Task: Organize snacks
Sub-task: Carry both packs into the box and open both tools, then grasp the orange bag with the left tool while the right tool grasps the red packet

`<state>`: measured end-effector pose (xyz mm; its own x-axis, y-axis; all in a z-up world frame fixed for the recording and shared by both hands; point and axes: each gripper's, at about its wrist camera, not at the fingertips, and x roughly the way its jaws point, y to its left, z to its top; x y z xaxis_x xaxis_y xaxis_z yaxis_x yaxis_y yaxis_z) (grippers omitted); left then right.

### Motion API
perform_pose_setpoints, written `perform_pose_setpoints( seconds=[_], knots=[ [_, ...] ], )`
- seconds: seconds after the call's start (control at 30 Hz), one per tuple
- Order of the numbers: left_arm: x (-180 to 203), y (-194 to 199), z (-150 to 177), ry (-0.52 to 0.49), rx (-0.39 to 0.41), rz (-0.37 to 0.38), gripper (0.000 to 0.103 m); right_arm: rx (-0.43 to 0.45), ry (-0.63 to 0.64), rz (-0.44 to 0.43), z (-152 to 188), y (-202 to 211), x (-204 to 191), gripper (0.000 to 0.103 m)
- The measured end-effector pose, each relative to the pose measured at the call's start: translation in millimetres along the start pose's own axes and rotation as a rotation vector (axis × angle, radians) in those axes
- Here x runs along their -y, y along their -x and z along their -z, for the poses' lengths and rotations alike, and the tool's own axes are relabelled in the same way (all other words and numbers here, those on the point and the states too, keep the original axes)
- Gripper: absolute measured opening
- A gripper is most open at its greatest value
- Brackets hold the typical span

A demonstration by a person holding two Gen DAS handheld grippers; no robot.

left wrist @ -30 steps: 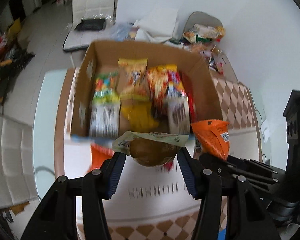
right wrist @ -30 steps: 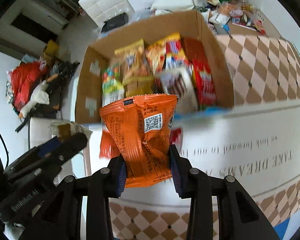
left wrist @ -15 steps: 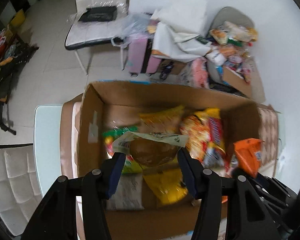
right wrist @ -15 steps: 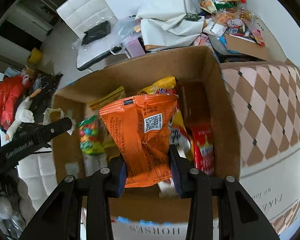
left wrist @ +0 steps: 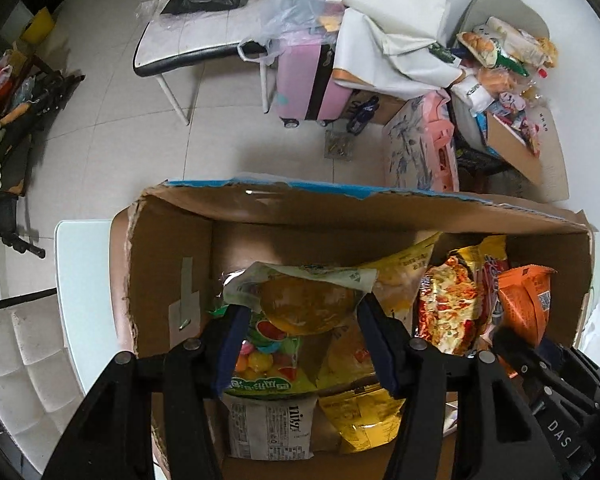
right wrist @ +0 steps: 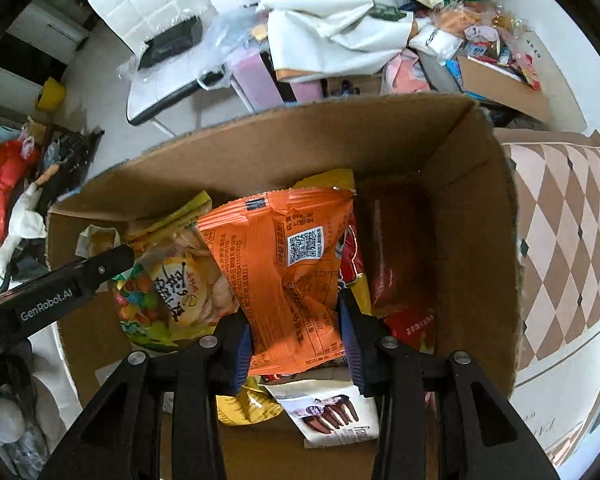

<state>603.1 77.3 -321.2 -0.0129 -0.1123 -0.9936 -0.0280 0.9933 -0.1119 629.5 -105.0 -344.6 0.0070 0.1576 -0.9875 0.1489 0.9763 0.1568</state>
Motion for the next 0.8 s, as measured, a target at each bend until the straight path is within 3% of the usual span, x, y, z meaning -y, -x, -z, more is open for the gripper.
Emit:
perform_pose_setpoints(
  seconds=[0.03, 0.1, 0.13, 0.2, 0.53, 0.8],
  knots=[
    [0, -2, -1, 0.007, -0.013, 0.005, 0.055, -0.007, 0.002, 0.006, -1, -2, 0, 0.048],
    [-2, -2, -2, 0.021, -0.023, 0.014, 0.060, -0.007, 0.012, 0.018, -3, -5, 1, 0.088],
    [-2, -1, -2, 0.027, -0.012, 0.016, 0.072, -0.006, 0.017, 0.019, -4, -5, 1, 0.092],
    [-3, 4, -3, 0.029, 0.008, 0.018, 0.082, -0.012, 0.027, 0.031, -3, -6, 1, 0.092],
    [2, 25, 12, 0.005, 0.061, 0.021, 0.083, 0.013, 0.040, 0.047, 10, 7, 5, 0.092],
    [8, 56, 51, -0.007, 0.200, 0.010, 0.083, 0.100, 0.072, 0.079, 42, 38, 3, 0.092]
  ],
)
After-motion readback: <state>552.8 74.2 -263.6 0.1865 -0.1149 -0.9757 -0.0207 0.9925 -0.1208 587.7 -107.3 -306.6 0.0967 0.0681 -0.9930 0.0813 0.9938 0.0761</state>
